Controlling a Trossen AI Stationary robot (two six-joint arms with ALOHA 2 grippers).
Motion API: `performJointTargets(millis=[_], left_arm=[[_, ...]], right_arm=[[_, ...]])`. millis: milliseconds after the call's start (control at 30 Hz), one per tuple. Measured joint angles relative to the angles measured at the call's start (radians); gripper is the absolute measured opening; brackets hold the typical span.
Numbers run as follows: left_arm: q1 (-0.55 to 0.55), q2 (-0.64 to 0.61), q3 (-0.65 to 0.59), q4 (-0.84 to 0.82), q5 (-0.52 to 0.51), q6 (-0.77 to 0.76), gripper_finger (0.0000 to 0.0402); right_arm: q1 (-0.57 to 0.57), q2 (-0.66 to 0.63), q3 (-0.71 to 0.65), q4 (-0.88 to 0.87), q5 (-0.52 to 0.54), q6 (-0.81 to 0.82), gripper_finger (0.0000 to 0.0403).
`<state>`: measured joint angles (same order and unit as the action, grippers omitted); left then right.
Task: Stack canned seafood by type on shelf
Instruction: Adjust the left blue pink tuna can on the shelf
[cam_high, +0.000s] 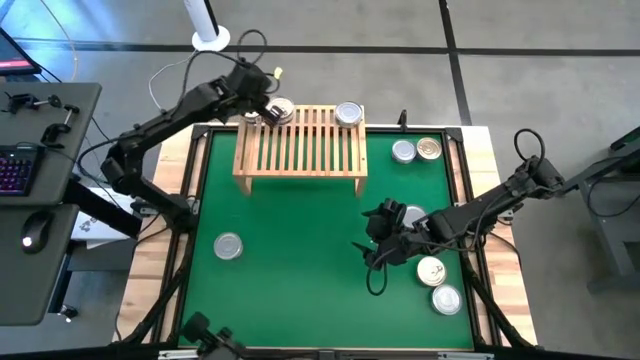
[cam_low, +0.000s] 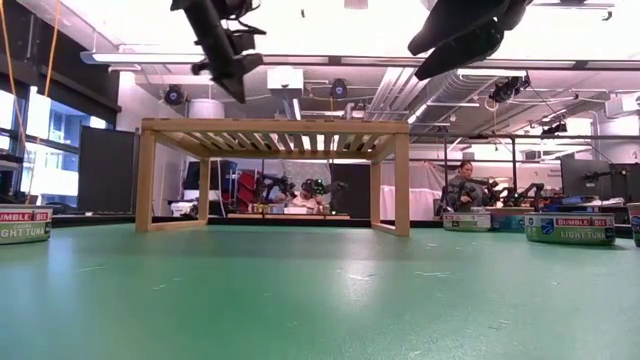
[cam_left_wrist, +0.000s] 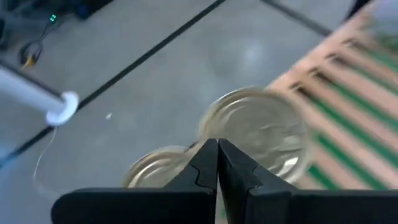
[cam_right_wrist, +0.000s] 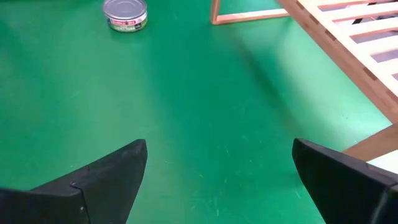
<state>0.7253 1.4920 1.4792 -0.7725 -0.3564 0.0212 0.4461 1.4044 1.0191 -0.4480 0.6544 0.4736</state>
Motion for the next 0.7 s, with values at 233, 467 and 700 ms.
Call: performJointTargets(millis=[233, 467, 700], left_arm=[[0.093, 0.001, -0.045, -0.053, 0.027, -0.018, 0.0000], [0.113, 0.001, -0.061, -0.108, 0.092, -0.044, 0.0000], [0.113, 0.001, -0.060, -0.155, 0.127, -0.070, 0.0000]], right_arm=[[0.000, 0.000, 0.000, 0.001, 0.000, 0.000, 0.0397], [0.000, 0.000, 0.000, 0.002, 0.000, 0.000, 0.0397], [0.000, 0.000, 0.000, 0.003, -0.001, 0.001, 0.0397]])
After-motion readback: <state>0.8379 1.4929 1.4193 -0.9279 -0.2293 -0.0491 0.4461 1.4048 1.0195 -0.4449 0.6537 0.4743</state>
